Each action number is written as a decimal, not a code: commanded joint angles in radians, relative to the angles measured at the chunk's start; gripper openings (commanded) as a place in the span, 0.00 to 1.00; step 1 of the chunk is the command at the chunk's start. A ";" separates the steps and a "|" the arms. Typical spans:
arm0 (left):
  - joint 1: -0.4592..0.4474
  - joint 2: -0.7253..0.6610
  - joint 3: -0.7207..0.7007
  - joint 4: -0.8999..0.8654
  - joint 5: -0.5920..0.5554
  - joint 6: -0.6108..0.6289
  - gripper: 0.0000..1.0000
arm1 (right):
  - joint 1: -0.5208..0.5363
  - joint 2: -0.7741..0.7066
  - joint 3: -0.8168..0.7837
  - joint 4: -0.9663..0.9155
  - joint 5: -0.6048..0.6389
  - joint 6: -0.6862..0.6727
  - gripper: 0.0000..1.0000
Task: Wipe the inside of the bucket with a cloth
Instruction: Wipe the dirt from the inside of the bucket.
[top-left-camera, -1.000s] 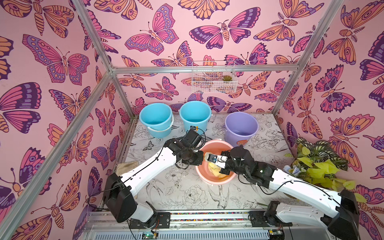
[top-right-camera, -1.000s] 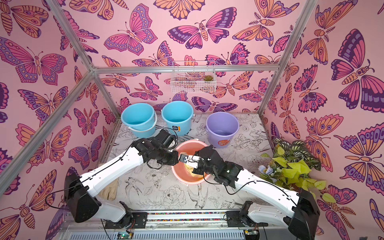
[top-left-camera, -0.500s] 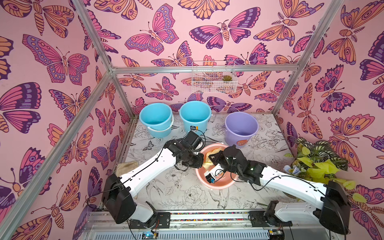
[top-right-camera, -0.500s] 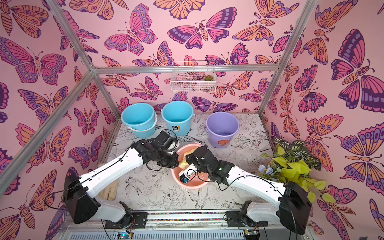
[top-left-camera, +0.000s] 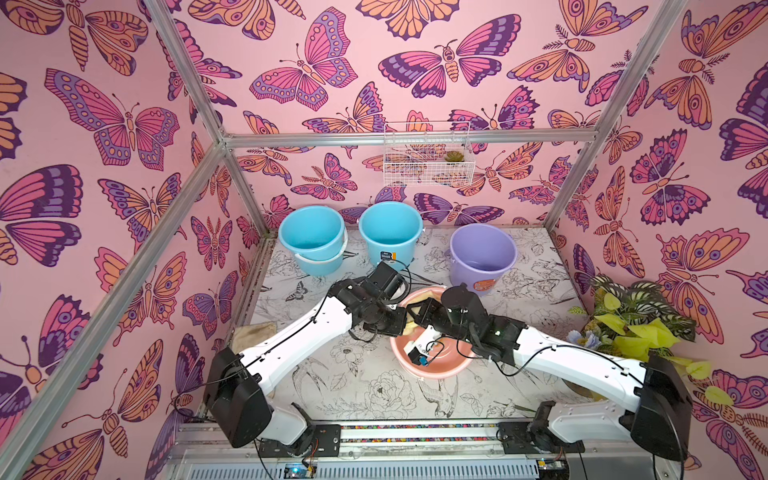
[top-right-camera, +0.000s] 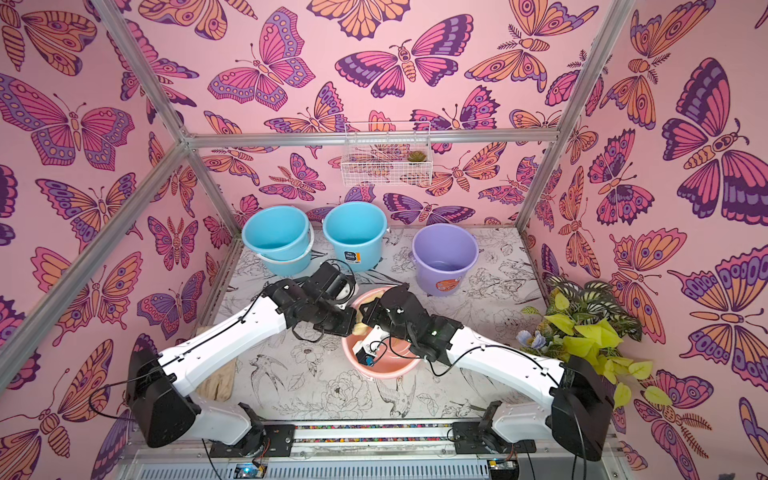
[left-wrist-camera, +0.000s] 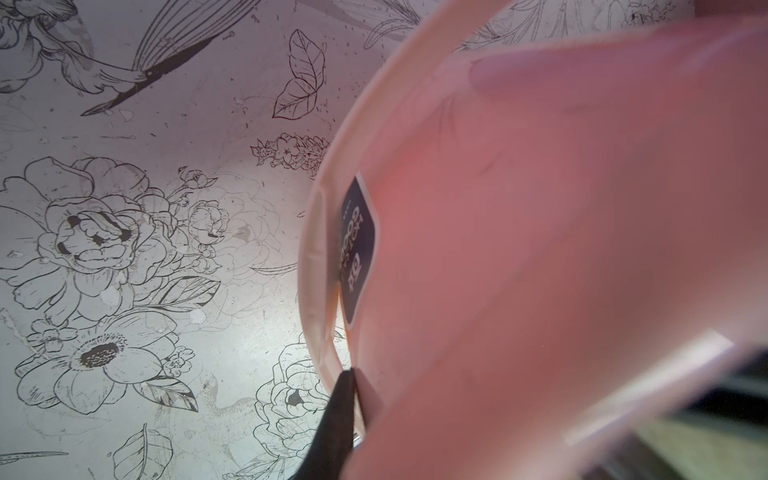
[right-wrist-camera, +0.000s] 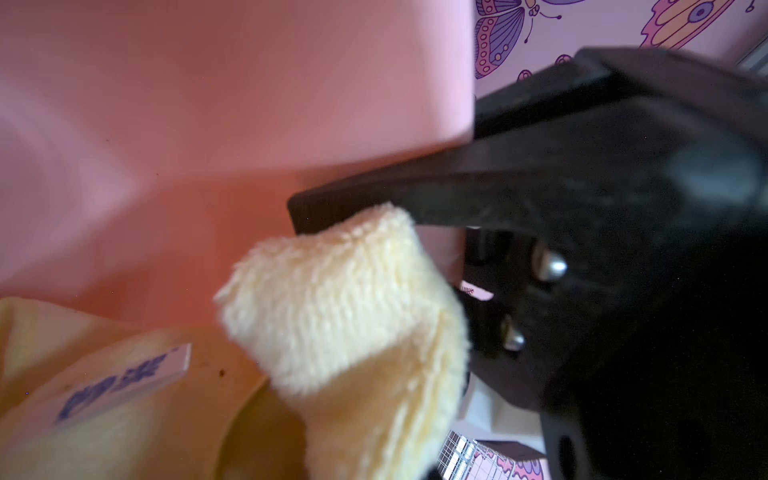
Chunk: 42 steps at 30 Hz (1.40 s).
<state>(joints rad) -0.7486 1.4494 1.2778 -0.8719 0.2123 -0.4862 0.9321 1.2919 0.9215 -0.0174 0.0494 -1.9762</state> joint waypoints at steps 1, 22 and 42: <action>-0.014 -0.013 -0.006 -0.020 0.036 0.029 0.00 | 0.008 -0.013 0.045 0.045 -0.022 -0.016 0.00; -0.064 -0.008 0.028 -0.036 0.016 0.029 0.00 | -0.116 0.354 -0.026 0.195 -0.124 0.233 0.00; -0.067 0.031 0.052 -0.058 -0.057 -0.002 0.00 | -0.092 0.086 0.026 -0.075 -0.082 0.240 0.00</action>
<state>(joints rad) -0.8043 1.4696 1.3117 -0.9134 0.1123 -0.4980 0.8215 1.4517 0.8993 -0.0250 -0.0689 -1.7100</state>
